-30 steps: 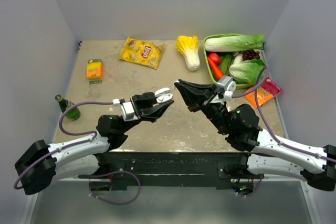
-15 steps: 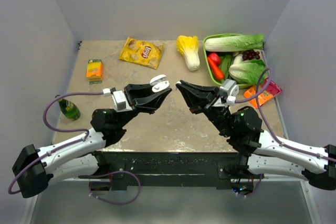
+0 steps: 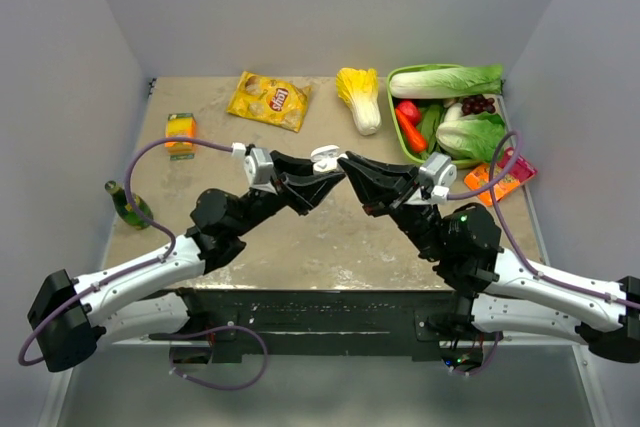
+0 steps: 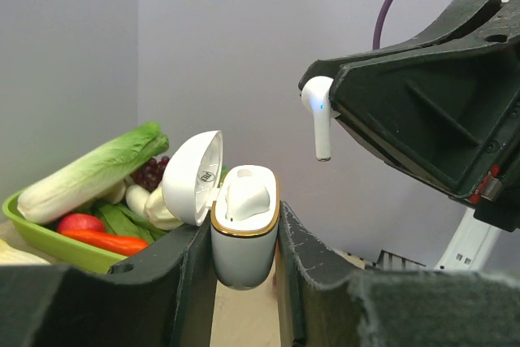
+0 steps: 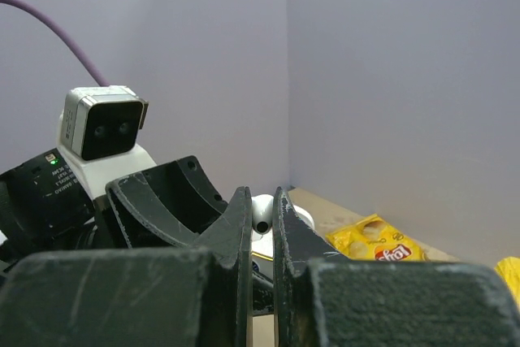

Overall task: Insert the wireless bluetooth earbuds into the charging case
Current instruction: Place the earbud in the charging case.

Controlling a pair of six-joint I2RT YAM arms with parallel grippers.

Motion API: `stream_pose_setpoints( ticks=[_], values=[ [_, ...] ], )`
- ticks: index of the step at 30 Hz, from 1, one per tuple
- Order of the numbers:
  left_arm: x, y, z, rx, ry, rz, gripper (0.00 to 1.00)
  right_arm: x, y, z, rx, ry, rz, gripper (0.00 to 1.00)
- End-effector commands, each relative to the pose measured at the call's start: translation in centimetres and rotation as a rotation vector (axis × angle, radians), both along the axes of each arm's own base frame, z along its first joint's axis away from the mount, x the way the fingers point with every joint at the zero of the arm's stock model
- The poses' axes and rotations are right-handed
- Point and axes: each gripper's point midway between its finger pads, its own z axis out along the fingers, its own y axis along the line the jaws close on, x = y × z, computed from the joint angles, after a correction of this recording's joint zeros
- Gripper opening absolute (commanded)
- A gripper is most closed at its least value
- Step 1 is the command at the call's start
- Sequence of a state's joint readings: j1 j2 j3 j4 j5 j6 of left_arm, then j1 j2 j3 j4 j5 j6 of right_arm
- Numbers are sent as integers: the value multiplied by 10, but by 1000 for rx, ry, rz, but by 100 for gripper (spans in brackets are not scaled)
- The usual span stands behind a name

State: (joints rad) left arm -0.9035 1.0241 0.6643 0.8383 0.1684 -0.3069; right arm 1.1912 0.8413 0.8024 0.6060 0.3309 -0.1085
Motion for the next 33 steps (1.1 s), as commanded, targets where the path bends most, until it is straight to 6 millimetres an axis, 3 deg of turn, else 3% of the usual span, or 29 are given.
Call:
stream_pose_setpoints(
  ticks=[1,12,33],
  values=[
    [-6,0,16,-27,28,-44,0,1,-19,22,39,-32,-60,0],
    [-18,9,22,-68,-20,-64,0,15,-12,4,-39,-7,-135,0],
    [-22,16,25,-92,-73,-49,0,13,2,-8,-75,9,-99,0]
  ],
)
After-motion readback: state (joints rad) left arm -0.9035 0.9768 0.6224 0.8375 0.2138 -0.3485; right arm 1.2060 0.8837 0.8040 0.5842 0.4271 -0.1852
